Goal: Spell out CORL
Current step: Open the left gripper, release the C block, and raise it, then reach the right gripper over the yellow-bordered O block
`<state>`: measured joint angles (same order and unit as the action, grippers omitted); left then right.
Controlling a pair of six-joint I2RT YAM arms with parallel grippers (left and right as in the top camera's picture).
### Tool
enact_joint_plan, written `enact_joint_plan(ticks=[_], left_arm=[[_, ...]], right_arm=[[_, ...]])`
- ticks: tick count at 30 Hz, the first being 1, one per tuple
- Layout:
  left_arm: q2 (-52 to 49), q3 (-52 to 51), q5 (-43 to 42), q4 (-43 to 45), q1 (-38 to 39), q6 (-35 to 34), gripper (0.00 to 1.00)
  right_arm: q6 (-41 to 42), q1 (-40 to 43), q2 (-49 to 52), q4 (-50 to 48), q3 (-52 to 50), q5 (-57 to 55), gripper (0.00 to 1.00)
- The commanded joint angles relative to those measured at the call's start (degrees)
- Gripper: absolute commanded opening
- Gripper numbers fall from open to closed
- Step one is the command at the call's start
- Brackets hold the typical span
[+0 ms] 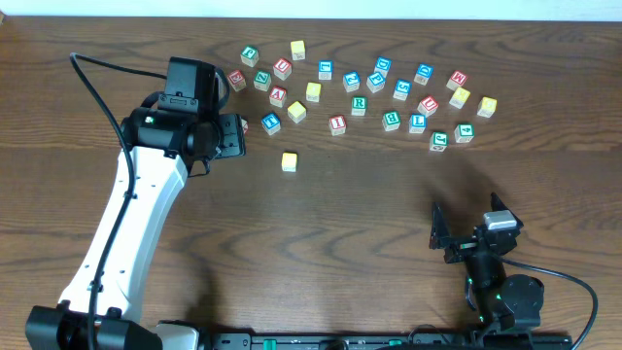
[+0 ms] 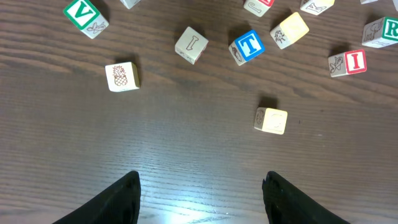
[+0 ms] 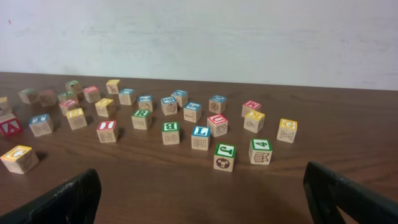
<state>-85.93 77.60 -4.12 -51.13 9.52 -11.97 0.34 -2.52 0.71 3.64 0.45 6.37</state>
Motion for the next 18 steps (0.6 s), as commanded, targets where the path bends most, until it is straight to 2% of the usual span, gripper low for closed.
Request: enact_joint_plan(ticks=[1,13,18], left_arm=[[0.2,1.38,0.7,-0.24,-0.2,0.13,0.62],[0.2,1.38,0.72,0.76,-0.2,0.13,0.63],[0.2,1.38,0.72,1.49,-0.2,0.13,0.63]], right_arm=[[-0.17,0.35,-0.28,-0.04,-0.13,-0.28,0.99],[2.82,0.35,-0.26,-0.92,-0.13,-0.28,0.99],[2.82,0.35,-0.26,-4.68,-0.07,-0.26,0.99]])
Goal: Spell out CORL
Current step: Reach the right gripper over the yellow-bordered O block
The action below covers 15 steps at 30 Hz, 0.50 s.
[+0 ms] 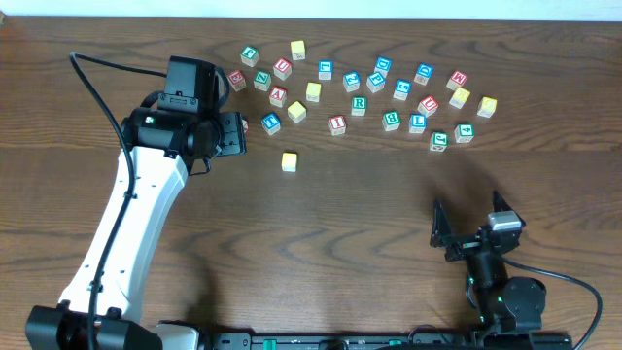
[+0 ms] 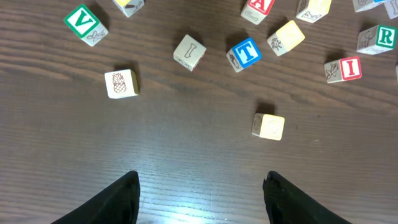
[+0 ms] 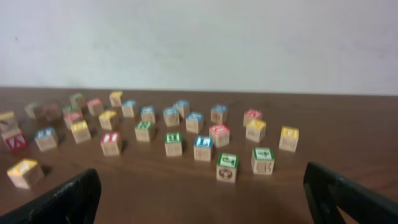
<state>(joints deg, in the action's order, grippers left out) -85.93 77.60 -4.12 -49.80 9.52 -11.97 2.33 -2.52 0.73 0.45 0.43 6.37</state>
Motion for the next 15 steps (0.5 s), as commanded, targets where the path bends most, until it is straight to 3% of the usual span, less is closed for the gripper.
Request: enact_joint_plan(ticks=[1,15], left_arm=[[0.2,1.38,0.72,0.17,-0.2,0.13,0.63],[0.2,1.38,0.72,0.2,-0.2,0.13,0.63]], right_arm=[[0.83,0.35,-0.24,-2.58,0.02,-0.26,0.99],[0.83,0.35,9.25,-7.96,8.83,-0.24,0.99]])
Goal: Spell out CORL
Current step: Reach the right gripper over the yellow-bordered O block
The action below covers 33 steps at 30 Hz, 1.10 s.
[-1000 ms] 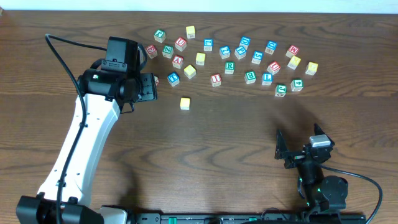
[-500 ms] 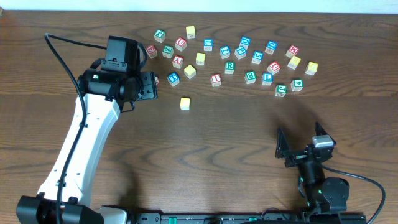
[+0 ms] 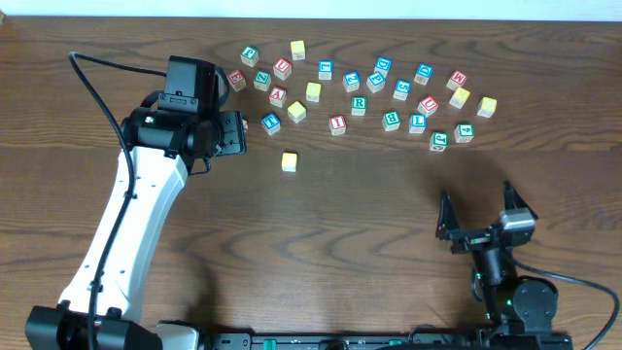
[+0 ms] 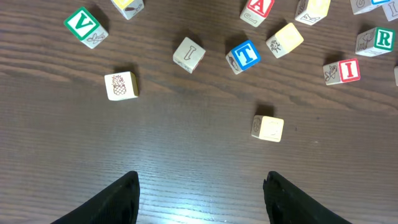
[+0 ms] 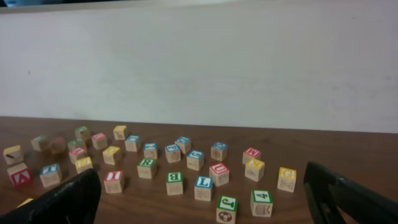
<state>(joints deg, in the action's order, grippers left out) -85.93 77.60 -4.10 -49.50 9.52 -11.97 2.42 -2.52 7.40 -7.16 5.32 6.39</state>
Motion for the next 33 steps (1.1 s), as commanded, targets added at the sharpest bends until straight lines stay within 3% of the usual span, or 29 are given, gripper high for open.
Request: enact_joint_plan(ticks=[1,14,26,33], left_arm=[[0.2,1.38,0.7,-0.11,-0.2,0.13,0.63],[0.2,1.38,0.7,-0.15,-0.2,0.13,0.63],[0.2,1.38,0.7,-0.15,-0.2,0.13,0.63],[0.2,1.38,0.7,-0.15,-0.2,0.13,0.64]], right_arm=[[0.74,0.35,4.48,-0.37,5.46,-0.26,0.99],[0.72,0.35,31.19,5.33,27.08,9.38,0.99],[0.26,0.35,52.92,33.44,56.68,15.76,0.99],[-2.97,0.33,65.4,45.0,73.11,21.49,0.99]])
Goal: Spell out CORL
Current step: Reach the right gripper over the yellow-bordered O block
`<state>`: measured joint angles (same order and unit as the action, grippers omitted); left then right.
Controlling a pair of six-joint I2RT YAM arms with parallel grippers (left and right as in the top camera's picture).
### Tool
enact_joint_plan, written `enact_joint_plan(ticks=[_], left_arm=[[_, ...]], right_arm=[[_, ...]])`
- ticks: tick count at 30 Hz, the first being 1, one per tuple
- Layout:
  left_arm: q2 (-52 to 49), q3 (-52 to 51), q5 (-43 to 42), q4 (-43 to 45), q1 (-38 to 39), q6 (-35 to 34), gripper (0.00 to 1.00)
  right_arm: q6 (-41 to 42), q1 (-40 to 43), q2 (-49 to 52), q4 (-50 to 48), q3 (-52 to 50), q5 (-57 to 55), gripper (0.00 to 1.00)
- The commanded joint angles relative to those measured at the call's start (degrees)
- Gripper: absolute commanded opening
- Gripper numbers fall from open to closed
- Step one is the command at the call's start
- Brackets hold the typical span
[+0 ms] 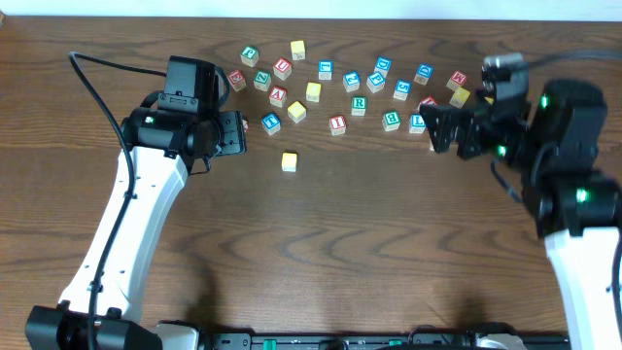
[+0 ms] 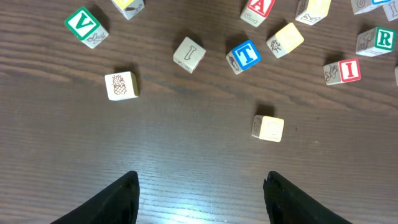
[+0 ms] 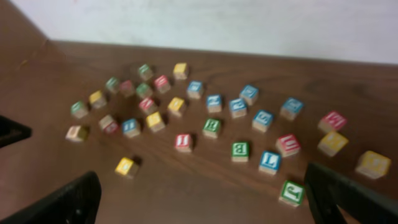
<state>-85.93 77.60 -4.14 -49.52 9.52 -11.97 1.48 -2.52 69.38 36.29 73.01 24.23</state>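
Note:
Lettered wooden blocks lie scattered along the far part of the table (image 1: 340, 224). A green R block (image 1: 359, 103) (image 3: 212, 127) (image 2: 377, 39) and a blue L block (image 1: 417, 122) (image 3: 270, 161) are readable among them. My left gripper (image 1: 238, 134) (image 2: 202, 193) hangs open over bare wood, left of a lone yellow block (image 1: 289, 160) (image 2: 268, 127) (image 3: 125, 165). My right gripper (image 1: 455, 134) (image 3: 202, 199) is raised at the right end of the block cluster, open and holding nothing. I cannot make out the C and O blocks.
Near the left gripper lie a green V block (image 2: 82, 23), a pineapple block (image 2: 120, 85), a plain I block (image 2: 189, 54) and a blue T block (image 2: 244, 55). A green block (image 3: 291, 191) sits close to the right gripper. A white wall borders the far edge.
My right arm has gone from low near the table's front edge to high up beside the right end of the blocks, its camera now looking down on them. The left arm is unchanged.
My right gripper first sat open and low near the front edge, looking across at the blocks. It then stood a little to the right with its camera showing more wall, and is now raised by the block cluster. The left gripper stayed open, barely shifting. No block moved.

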Motion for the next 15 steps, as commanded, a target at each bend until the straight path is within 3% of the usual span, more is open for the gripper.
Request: enact_joint_plan(ticks=[1,9,15], left_arm=[[0.2,1.38,0.74,-0.13,-0.2,0.13,0.63],[0.2,1.38,0.74,-0.35,-0.2,0.13,0.64],[0.2,1.38,0.74,-0.52,-0.2,0.11,0.64]], right_arm=[[-2.03,0.33,5.14,3.02,7.8,3.63,0.99],[-4.31,0.17,19.69,18.29,29.09,6.12,0.99],[-5.01,0.17,28.63,25.57,37.27,6.1,0.99]])
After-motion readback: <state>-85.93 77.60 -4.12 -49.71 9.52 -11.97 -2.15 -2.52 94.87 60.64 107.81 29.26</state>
